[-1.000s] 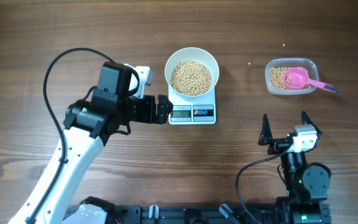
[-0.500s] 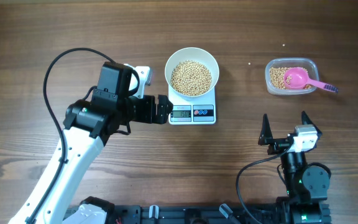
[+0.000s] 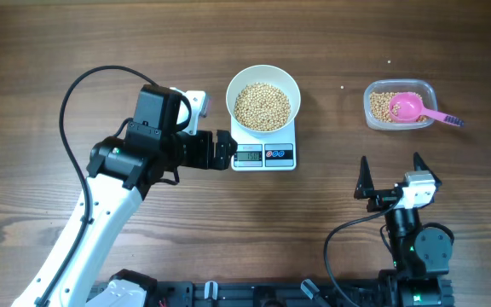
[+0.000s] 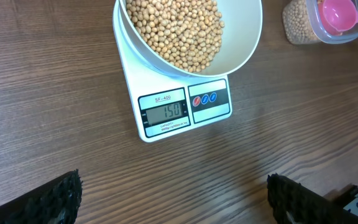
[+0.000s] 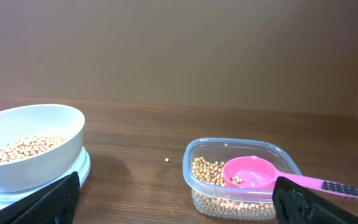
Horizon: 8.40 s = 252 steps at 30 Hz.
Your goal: Scoop item into bowl and weigh 150g on scale
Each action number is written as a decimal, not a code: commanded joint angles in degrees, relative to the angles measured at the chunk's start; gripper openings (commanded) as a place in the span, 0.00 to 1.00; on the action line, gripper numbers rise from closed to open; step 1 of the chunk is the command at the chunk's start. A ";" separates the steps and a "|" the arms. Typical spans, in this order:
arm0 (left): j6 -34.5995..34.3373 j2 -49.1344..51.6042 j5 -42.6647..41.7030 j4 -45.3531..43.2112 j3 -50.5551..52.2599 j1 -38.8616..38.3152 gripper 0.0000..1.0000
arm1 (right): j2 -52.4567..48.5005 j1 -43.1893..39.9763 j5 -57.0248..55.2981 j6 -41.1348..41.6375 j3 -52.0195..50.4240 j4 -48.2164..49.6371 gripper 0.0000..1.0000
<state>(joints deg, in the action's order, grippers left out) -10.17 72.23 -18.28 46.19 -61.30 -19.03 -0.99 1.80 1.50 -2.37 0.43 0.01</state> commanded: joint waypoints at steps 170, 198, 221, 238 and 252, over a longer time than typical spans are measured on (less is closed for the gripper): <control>0.94 -71.41 9.55 -49.79 60.98 22.14 1.00 | 0.79 0.26 1.11 1.01 -0.13 0.04 1.00; 1.68 -72.08 7.93 -42.64 60.98 20.46 1.00 | 0.79 0.26 1.11 1.01 -0.13 0.04 1.00; -0.11 -72.08 16.61 -41.68 60.98 20.48 1.00 | 0.79 0.26 1.11 1.01 -0.13 0.04 1.00; 13.44 -72.08 15.37 -41.70 60.98 20.37 1.00 | 0.79 0.26 1.11 1.01 -0.13 0.04 1.00; 12.55 -72.08 15.85 -41.64 60.98 20.37 1.00 | 0.79 0.26 1.11 1.01 -0.13 0.04 1.00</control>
<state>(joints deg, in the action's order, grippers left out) 1.67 0.80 -2.83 4.10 -0.60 1.76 -0.93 1.80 1.52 -2.22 0.43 0.01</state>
